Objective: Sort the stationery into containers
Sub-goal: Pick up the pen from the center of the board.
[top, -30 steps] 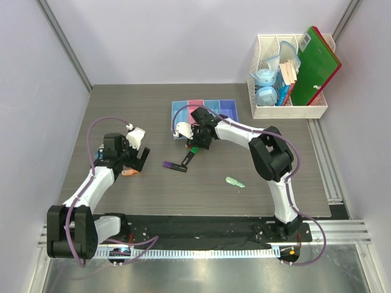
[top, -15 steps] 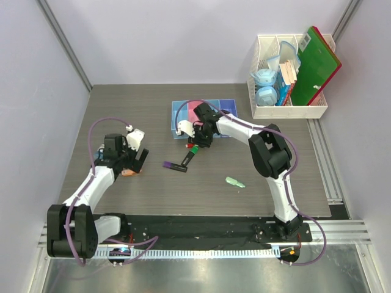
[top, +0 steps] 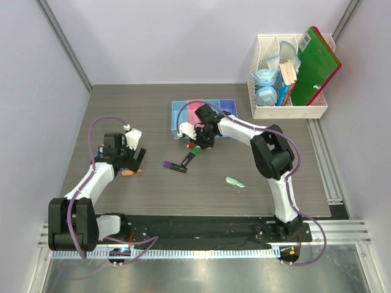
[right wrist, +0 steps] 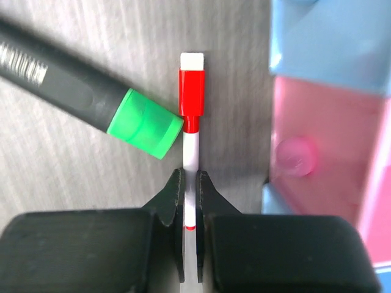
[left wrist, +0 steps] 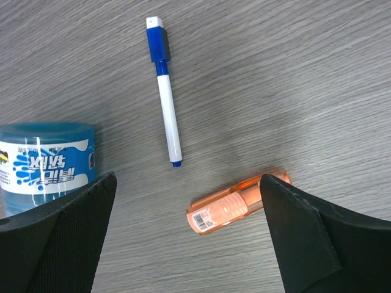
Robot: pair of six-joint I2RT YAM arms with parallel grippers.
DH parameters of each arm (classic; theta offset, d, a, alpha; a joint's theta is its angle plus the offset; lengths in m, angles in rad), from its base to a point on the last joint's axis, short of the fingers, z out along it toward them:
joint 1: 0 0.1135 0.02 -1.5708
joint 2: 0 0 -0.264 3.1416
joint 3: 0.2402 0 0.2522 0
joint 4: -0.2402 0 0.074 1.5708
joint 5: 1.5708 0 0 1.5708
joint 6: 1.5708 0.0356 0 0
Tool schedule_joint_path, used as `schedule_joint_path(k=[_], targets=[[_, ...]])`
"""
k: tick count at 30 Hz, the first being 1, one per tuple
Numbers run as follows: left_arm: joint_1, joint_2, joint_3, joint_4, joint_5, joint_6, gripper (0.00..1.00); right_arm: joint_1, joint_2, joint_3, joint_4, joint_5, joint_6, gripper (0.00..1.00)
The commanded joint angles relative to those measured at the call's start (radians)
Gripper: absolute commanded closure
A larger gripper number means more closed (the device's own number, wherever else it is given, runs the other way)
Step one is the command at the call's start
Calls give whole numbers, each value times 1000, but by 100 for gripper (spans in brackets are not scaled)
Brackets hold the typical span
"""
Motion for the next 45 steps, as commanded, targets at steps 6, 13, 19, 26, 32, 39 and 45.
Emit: schedule_joint_path(k=[6,13,19,26,32,39,45], targets=[[11,25,10,21,-7,16,1,3,-131,-107,-163,37,116,99],[57,131,34,96,22,32,12,4,-272,-119,-129,51,200,99],[83,214,77,151,59,56,18,4,-350,-135,-101,84,261,99],[83,292,137,141,84,72,32,3,-447,-118,-78,106,346,98],[83,375,185,115,93,87,44,3,-527,-82,-71,109,399,98],[88,482,274,12,82,87,73,3,-593,-91,-2,146,504,98],[101,544,320,-48,68,73,100,3,-619,-147,127,210,613,98]])
